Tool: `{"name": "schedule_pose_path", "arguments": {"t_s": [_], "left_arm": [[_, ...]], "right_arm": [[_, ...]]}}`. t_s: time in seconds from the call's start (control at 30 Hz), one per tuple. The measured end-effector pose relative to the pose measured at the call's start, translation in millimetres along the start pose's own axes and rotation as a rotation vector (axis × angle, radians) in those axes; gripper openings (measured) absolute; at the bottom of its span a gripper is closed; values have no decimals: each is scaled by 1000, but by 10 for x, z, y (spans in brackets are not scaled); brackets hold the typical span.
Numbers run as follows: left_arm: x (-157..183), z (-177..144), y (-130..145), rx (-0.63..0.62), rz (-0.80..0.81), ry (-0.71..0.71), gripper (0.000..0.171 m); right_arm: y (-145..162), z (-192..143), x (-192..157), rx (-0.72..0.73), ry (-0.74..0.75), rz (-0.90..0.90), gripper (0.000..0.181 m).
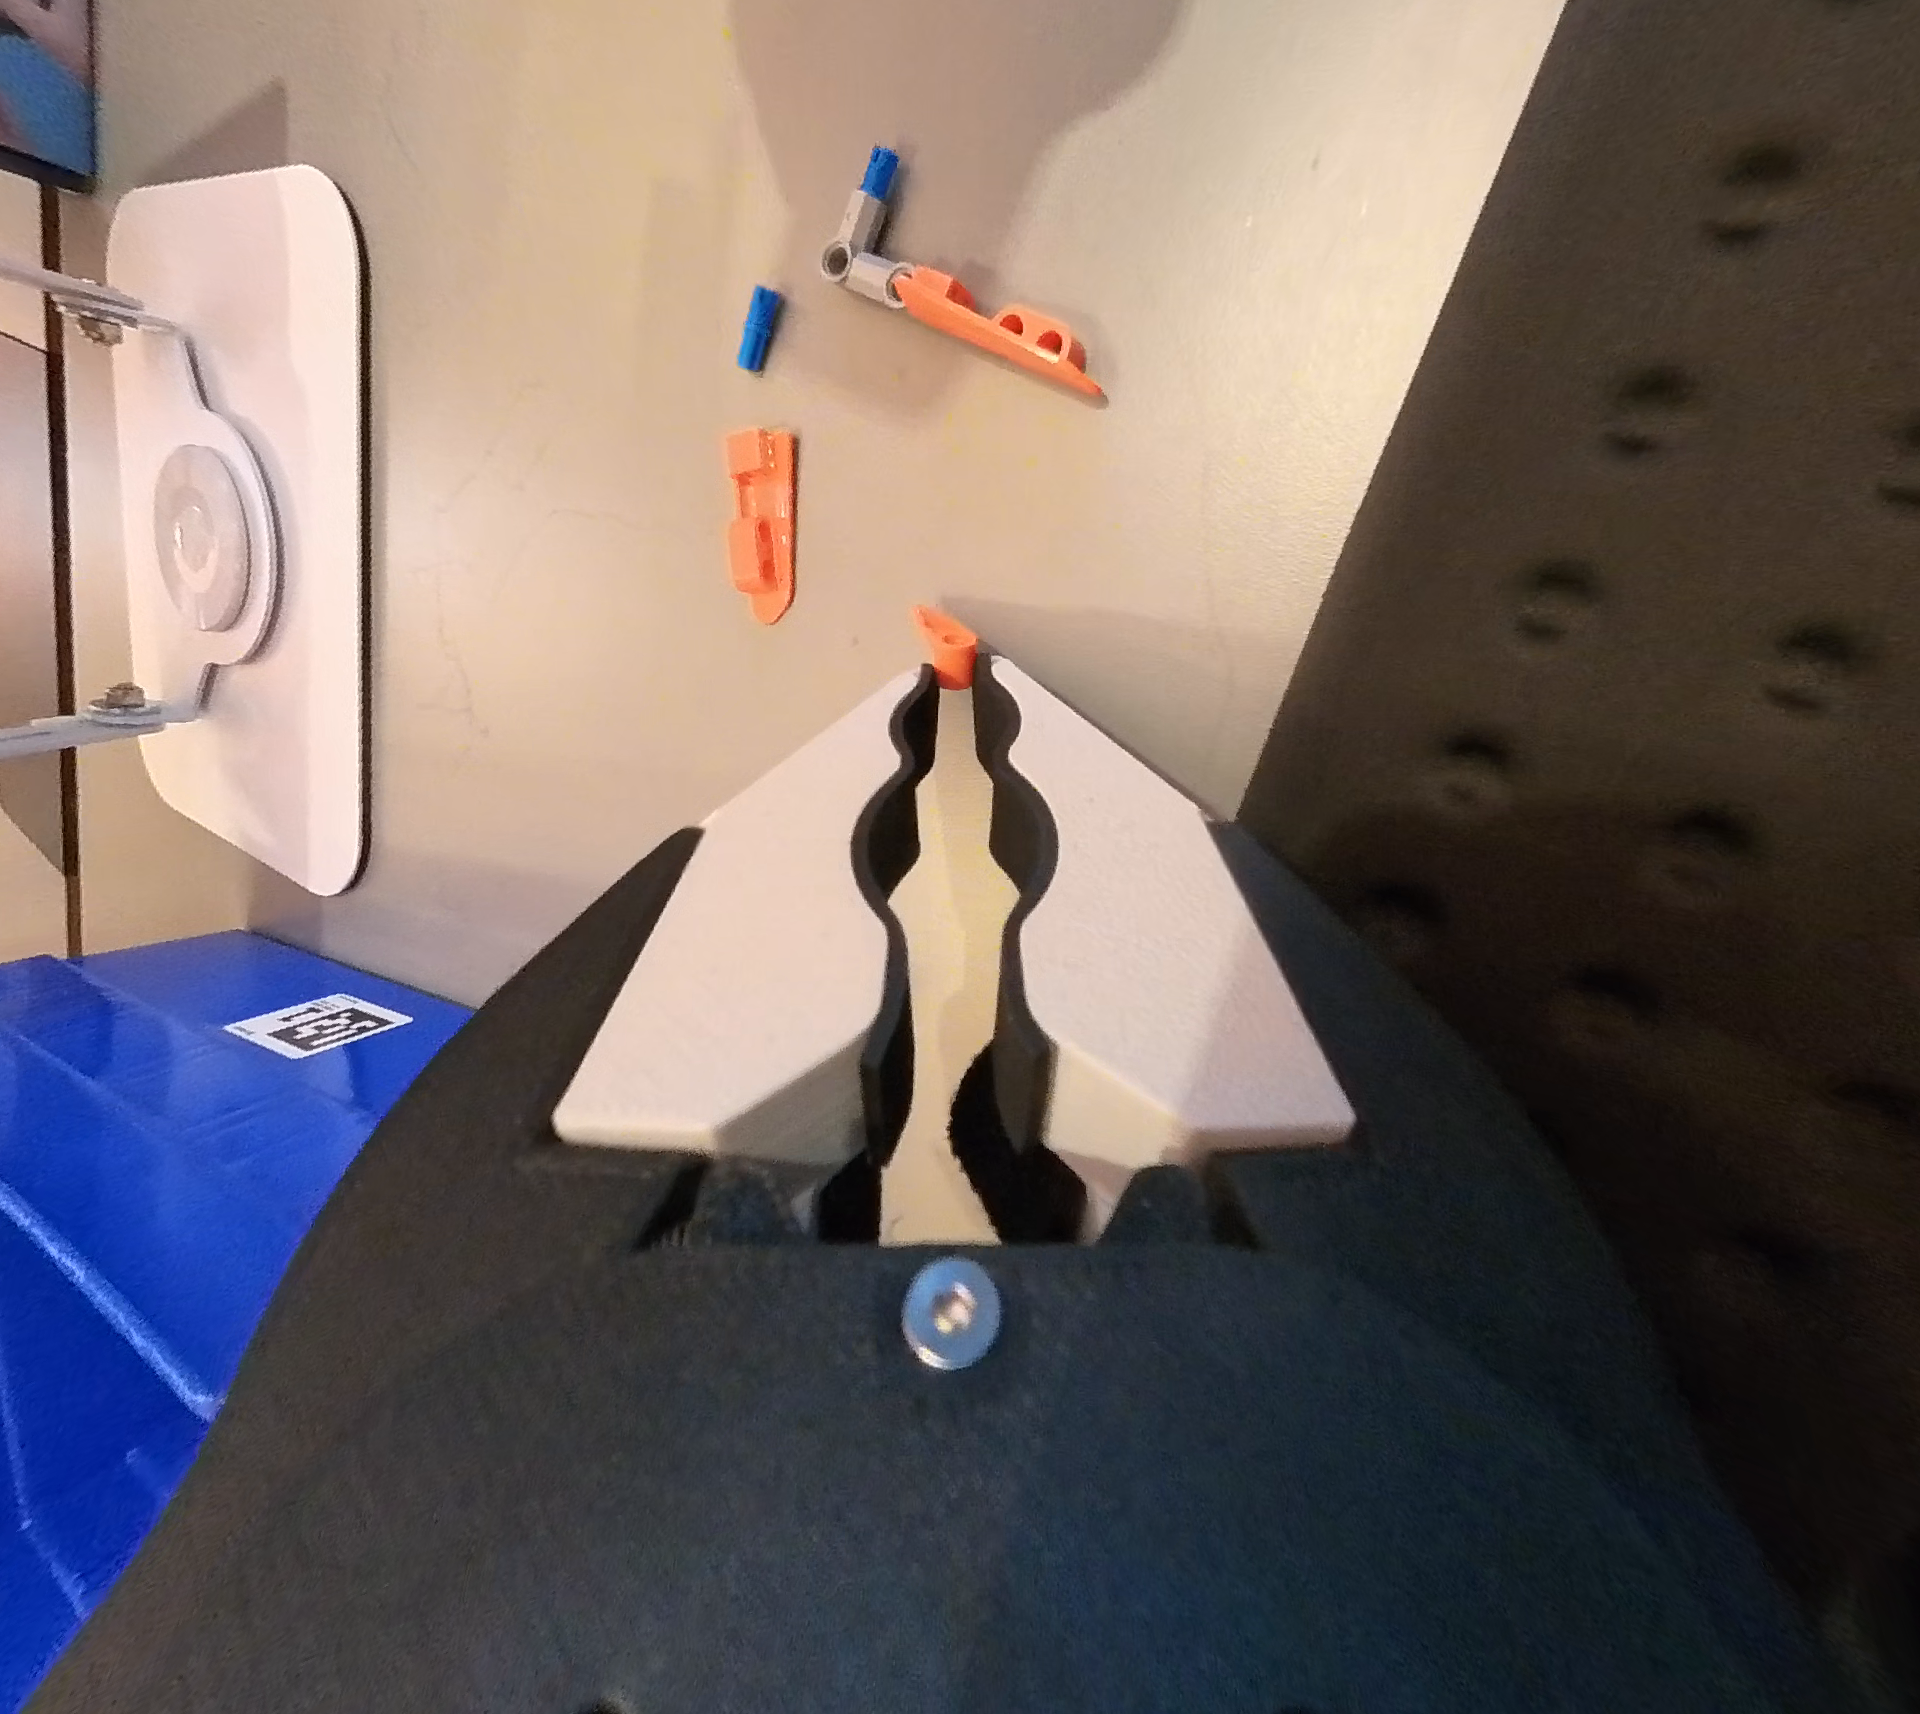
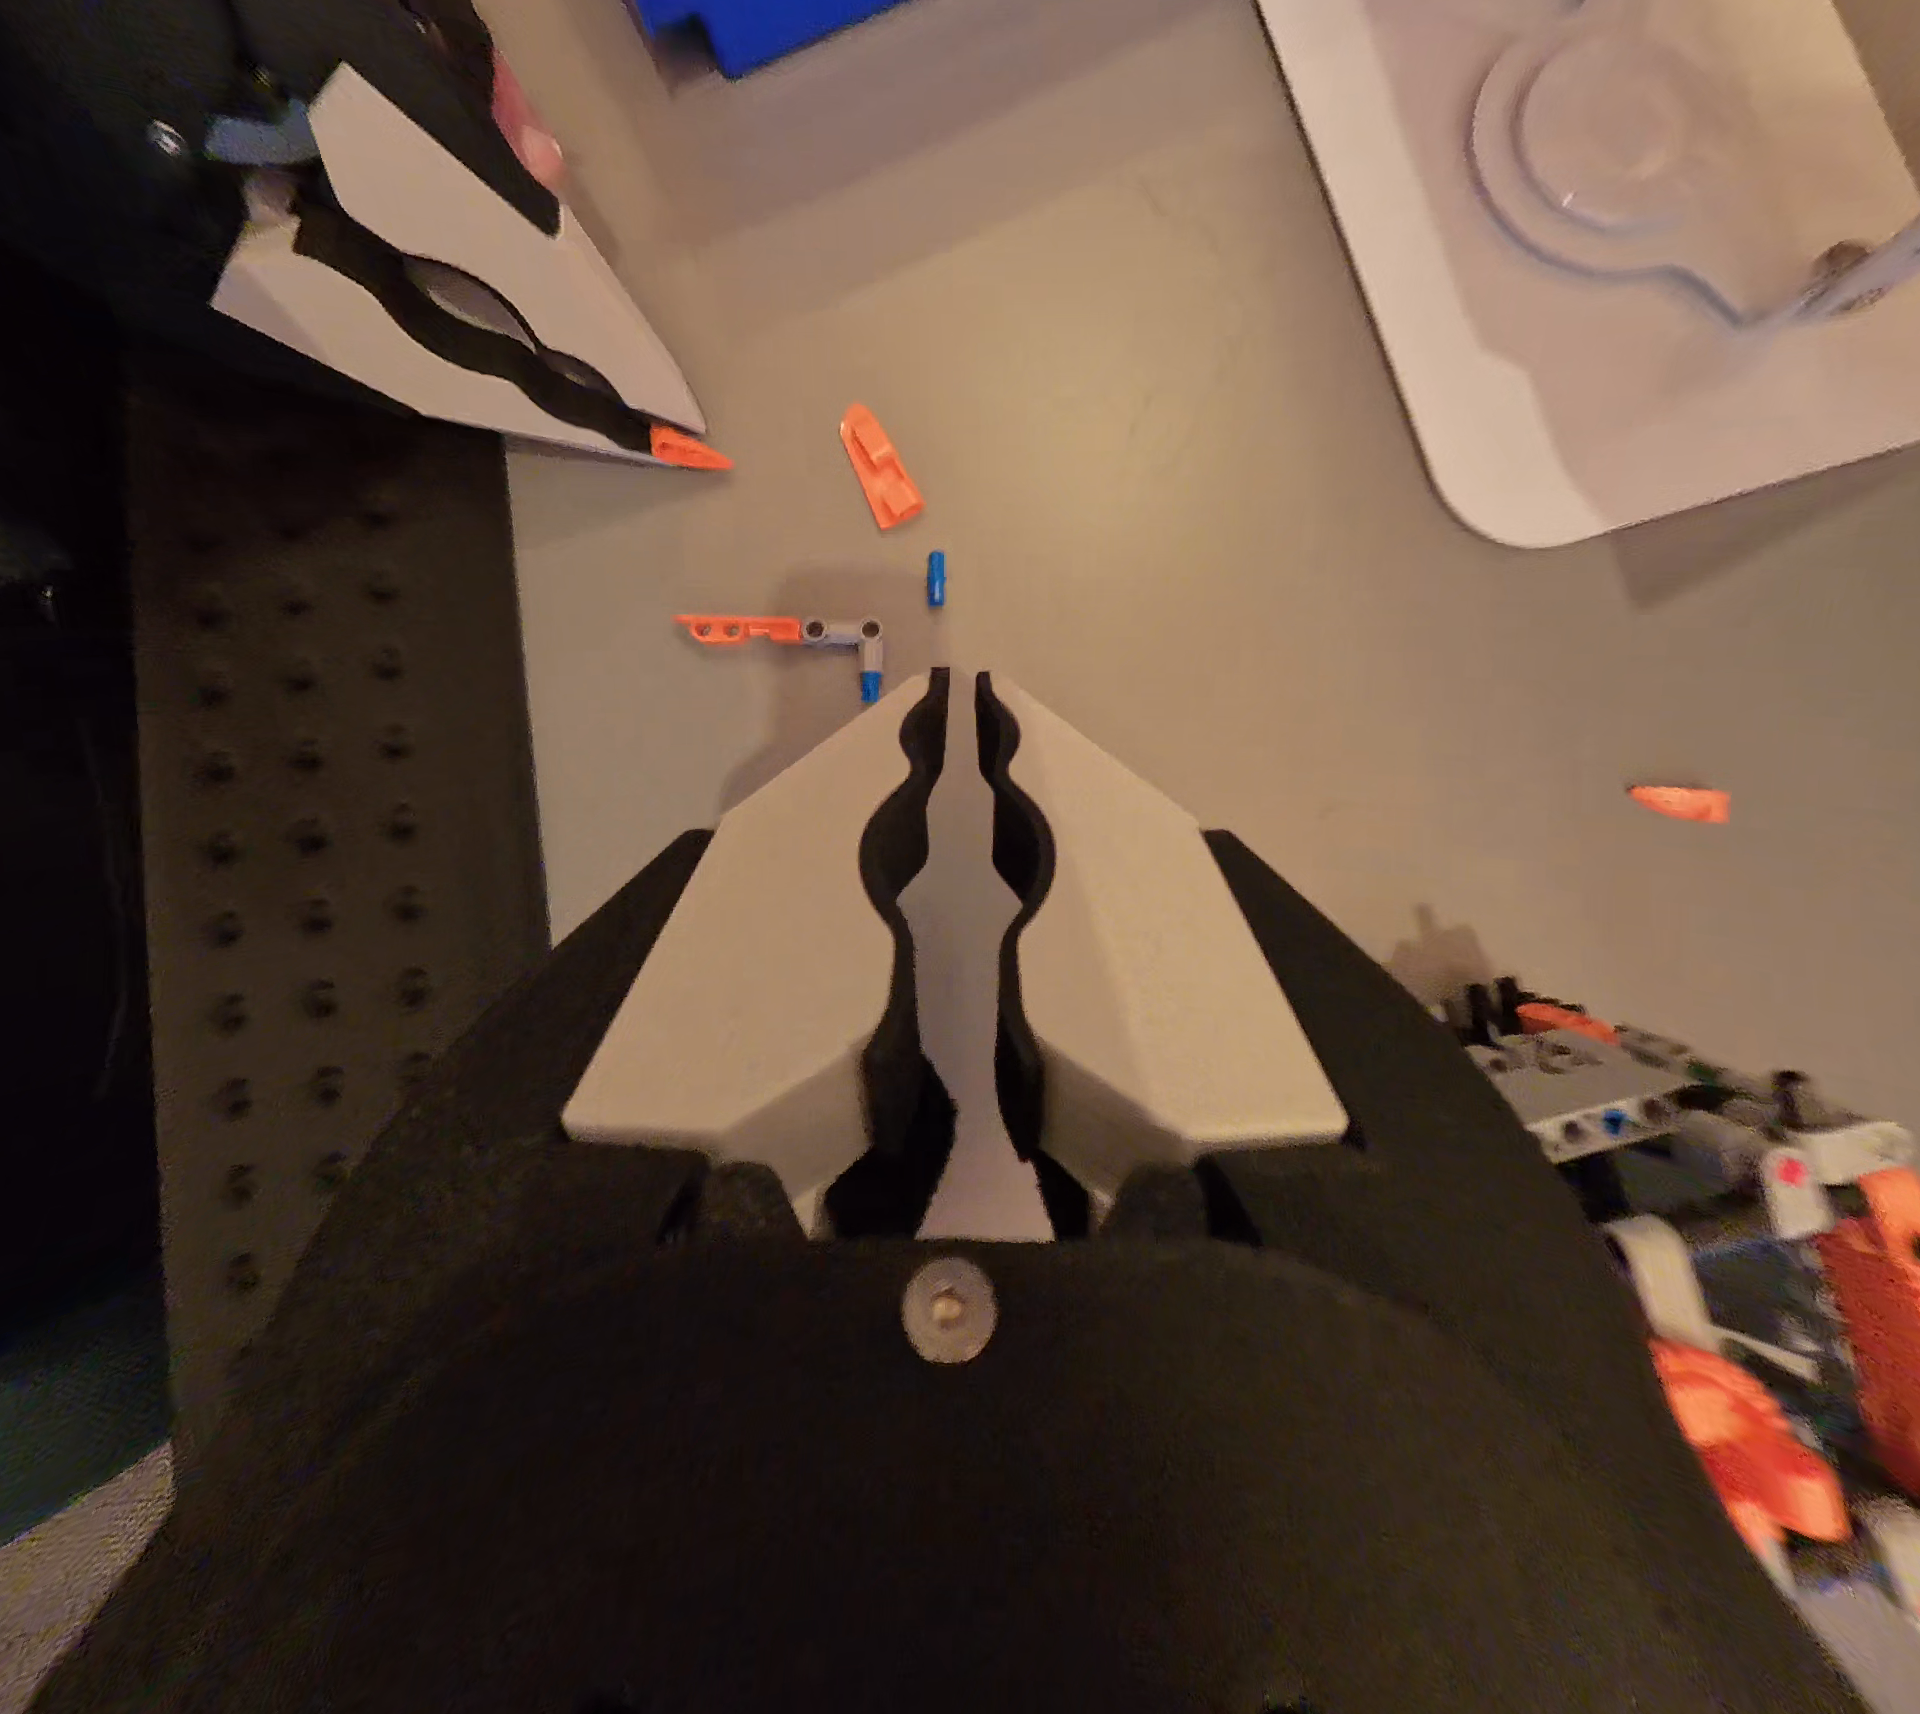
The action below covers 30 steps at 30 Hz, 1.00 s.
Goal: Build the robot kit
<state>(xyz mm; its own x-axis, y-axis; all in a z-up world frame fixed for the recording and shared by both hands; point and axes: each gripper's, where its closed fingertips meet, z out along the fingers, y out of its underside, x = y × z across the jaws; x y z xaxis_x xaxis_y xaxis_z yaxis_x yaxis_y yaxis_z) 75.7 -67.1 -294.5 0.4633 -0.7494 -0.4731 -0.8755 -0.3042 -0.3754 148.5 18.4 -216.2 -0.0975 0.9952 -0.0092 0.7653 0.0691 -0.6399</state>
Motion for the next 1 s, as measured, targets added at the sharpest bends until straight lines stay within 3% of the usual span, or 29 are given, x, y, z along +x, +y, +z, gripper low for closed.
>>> {"name": "schedule_pose_path", "arguments": {"t_s": [0.17, 0.4, 0.77, 1.0], "left_arm": [[-48, 31, -6, 10, -40, -4, 5], [-99, 62, -13, 31, -96, -29, 5], [-117, 58, 2, 67, -123, -29, 5], [-164, 69, -52, 79, -96, -80, 5]], "right_arm": [[155, 409, -114, -98, 33, -6, 9], [160, 888, 45, -176, 89, -22, 14], [157, 891, -8, -153, -25, 49, 2], [-78, 694, -517, -39, -208, 34, 2]]}}
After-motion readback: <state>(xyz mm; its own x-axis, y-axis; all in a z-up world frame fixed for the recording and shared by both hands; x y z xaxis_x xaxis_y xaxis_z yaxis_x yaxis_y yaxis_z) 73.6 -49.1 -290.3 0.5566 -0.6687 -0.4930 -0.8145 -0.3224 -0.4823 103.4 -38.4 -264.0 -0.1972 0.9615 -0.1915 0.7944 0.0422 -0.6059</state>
